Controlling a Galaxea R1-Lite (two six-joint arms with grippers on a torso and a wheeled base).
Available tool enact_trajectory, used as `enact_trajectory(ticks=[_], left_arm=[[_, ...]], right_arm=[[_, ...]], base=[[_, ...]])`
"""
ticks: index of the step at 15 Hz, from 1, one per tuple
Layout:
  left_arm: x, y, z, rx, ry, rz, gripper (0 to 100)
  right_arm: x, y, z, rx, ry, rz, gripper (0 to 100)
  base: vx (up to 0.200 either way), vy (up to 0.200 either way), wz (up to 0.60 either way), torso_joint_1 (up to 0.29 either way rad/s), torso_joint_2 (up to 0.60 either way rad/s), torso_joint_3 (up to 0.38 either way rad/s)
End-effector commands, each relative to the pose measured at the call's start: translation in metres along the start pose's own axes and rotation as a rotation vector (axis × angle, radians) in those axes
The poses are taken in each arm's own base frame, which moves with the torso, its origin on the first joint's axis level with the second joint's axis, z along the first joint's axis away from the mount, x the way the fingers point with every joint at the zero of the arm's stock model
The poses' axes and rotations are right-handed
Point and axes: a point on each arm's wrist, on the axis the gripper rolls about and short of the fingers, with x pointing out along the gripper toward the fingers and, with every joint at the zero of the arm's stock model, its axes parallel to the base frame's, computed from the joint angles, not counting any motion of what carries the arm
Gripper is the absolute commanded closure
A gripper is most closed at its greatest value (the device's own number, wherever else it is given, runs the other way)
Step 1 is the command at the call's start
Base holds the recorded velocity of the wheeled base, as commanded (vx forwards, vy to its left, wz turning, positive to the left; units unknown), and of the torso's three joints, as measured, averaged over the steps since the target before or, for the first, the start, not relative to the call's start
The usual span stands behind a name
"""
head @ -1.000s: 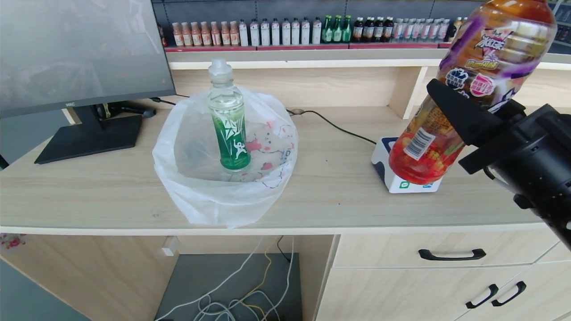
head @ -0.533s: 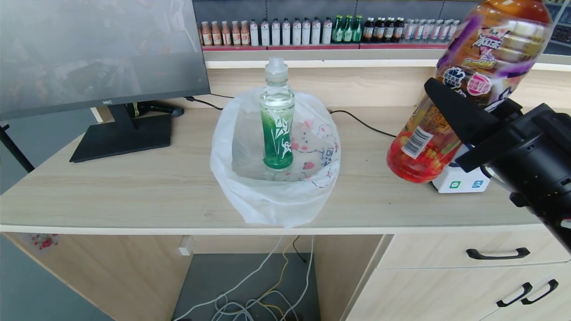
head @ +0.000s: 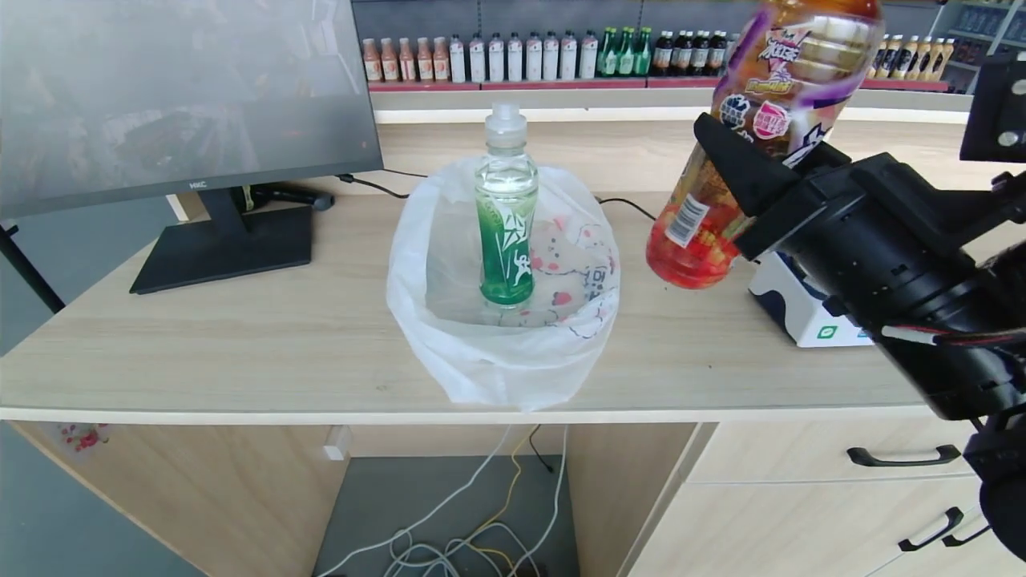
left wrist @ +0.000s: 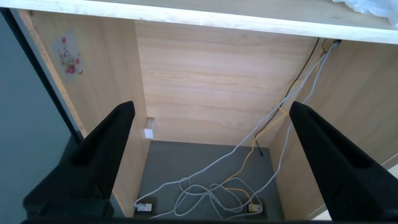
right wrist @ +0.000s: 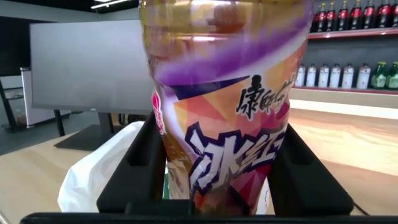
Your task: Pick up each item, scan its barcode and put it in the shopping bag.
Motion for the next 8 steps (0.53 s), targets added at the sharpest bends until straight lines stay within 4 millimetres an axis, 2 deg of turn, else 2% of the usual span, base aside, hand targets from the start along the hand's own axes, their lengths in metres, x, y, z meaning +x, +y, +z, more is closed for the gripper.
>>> enact_trajectory(ticks=[1, 3, 4, 5, 8], left_arm=[[0.0, 0.0, 0.0, -0.001, 0.001, 0.0, 0], [0.0, 0.0, 0.0, -0.001, 0.001, 0.0, 0], [0.0, 0.0, 0.0, -0.001, 0.001, -0.002, 0], [0.0, 0.0, 0.0, -0.001, 0.001, 0.0, 0], [0.0, 0.0, 0.0, -0.001, 0.001, 0.0, 0]], right_arm=[[0.023, 0.003, -0.026, 0.002, 0.027, 0.007, 100], [0.033, 0.006, -0.042, 0.003, 0.043, 0.011, 100], [0.034, 0.006, -0.043, 0.003, 0.045, 0.011, 100], [0.044, 0.007, -0.058, 0.003, 0.057, 0.018, 100], [0.059, 0.01, -0.084, 0.004, 0.071, 0.032, 100]], base=[[0.0, 0.0, 0.0, 0.0, 0.0, 0.0], [0.0, 0.0, 0.0, 0.0, 0.0, 0.0], [0.0, 0.0, 0.0, 0.0, 0.0, 0.0], [0.0, 0.0, 0.0, 0.0, 0.0, 0.0], [0.0, 0.0, 0.0, 0.0, 0.0, 0.0]])
